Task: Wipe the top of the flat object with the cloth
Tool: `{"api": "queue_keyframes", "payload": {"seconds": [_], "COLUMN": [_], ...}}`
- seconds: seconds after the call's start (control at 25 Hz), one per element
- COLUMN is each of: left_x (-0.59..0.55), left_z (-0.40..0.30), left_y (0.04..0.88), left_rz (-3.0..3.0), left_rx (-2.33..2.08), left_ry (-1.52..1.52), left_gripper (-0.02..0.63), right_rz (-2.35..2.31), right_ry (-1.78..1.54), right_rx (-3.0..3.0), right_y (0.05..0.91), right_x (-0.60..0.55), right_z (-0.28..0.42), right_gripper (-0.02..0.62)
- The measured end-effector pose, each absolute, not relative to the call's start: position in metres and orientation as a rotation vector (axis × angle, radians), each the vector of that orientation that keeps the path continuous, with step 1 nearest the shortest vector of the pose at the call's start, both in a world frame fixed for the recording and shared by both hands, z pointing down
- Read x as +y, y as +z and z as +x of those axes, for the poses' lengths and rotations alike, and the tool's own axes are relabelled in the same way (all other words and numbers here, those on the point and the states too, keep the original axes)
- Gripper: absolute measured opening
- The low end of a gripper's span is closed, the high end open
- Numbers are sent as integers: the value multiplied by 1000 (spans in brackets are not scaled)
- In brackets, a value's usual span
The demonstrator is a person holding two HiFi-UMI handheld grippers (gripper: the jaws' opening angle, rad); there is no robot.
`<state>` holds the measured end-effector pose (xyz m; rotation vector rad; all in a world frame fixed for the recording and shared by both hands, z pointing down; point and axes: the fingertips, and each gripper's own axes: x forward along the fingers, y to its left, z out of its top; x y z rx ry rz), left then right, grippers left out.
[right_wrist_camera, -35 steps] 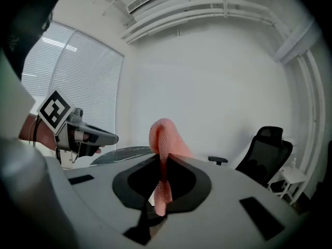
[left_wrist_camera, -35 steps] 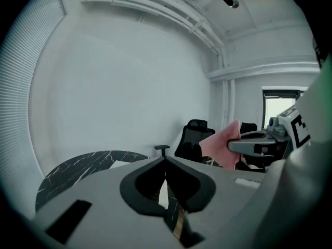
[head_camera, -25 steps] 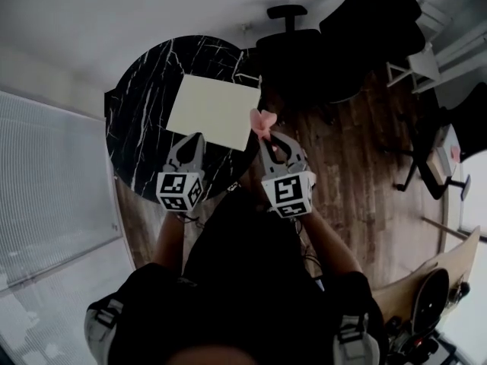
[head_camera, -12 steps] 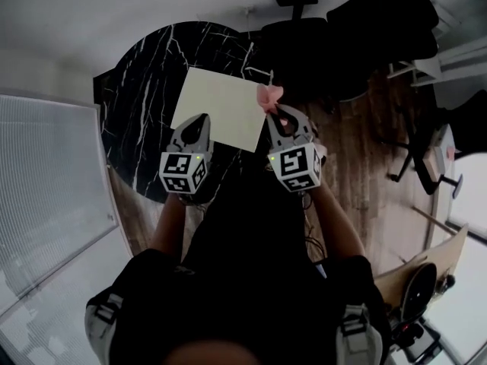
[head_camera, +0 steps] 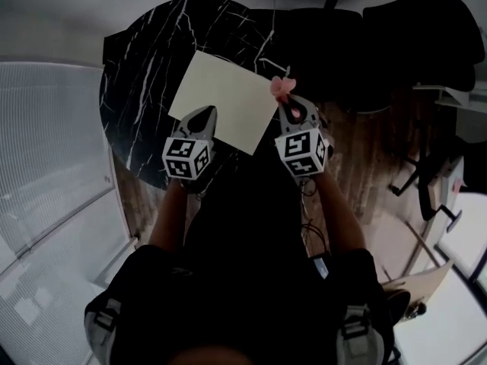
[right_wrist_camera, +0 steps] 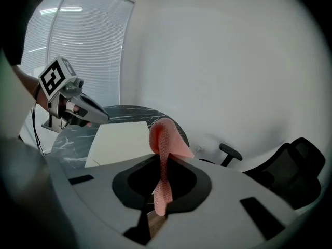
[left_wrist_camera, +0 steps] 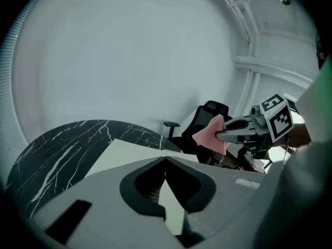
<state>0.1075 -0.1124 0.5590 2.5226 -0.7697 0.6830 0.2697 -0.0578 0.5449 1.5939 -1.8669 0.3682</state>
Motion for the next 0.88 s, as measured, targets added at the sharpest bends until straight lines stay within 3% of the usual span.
{"api": "queue_keyframes", "payload": {"seconds": [0.88], "left_x": [-128], "left_z": [80], "left_y": [661], "left_rz": [2299], "left_rx": [-842], "left_ry": [934], "left_gripper": [0], "right_rz": [1283], "right_ry": [280], "right_rx": [-1813], "right_y": [672], "right_x": [-94], "right_z": [271], "right_gripper": [17]}}
